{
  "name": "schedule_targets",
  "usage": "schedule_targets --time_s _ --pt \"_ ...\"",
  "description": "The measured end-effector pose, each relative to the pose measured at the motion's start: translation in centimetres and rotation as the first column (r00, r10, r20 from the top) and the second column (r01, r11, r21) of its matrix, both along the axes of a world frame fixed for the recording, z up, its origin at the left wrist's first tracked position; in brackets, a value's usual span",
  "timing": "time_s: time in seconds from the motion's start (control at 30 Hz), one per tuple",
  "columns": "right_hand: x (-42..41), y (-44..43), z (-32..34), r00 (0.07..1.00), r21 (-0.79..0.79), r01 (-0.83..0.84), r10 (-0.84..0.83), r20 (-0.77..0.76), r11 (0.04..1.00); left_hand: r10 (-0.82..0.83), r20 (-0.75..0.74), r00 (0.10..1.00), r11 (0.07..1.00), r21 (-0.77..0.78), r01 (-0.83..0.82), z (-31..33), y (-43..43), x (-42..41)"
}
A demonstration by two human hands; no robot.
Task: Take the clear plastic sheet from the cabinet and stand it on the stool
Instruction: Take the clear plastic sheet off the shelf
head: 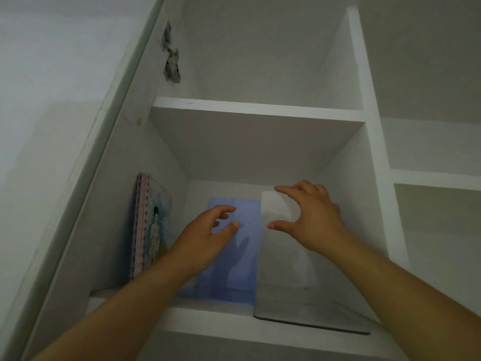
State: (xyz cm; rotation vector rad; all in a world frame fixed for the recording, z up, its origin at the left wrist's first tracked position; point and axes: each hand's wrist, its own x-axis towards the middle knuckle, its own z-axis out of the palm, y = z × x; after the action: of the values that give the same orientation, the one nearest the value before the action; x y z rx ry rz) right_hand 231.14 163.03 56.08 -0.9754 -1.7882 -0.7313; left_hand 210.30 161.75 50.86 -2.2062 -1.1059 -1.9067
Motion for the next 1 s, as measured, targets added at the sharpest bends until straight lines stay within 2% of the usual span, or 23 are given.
schedule_targets --time_s 0.13,0.27,0.43,0.57,0.67,0.8,1.0 --pt "0.7 -0.8 0.0 0.995 -0.019 -0.069 0.070 0.069 0.997 -0.107 0.002 0.994 0.988 -0.111 0.107 -0.4 -0.1 1.4" --pt "0.7 -1.1 -0.8 0.991 -0.037 -0.079 0.083 0.101 0.996 -0.154 -0.039 0.987 0.983 -0.112 0.149 -0.4 -0.2 2.6" --pt "1.1 -0.5 -2.7 0.989 -0.053 -0.128 0.123 -0.083 0.990 -0.202 -0.030 0.979 0.971 -0.138 0.196 -0.8 0.3 2.7" --pt "1.3 -1.1 -3.3 0.990 -0.064 -0.079 0.071 -0.119 0.995 -0.193 -0.075 0.978 0.971 -0.155 0.180 -1.2 0.5 3.0" --pt "1.6 -1.0 -4.1 0.979 -0.149 -0.098 0.068 -0.191 0.984 -0.221 -0.099 0.970 0.962 -0.182 0.201 -1.5 0.4 3.4" --pt "1.6 -0.3 -5.0 0.978 -0.235 -0.112 0.065 -0.198 0.966 -0.273 -0.084 0.958 0.942 -0.226 0.249 -1.7 0.4 3.5" --pt "1.0 -1.1 -4.4 0.972 -0.141 -0.156 0.127 -0.196 0.978 -0.266 -0.015 0.964 0.959 -0.109 0.263 -1.2 0.1 3.2"
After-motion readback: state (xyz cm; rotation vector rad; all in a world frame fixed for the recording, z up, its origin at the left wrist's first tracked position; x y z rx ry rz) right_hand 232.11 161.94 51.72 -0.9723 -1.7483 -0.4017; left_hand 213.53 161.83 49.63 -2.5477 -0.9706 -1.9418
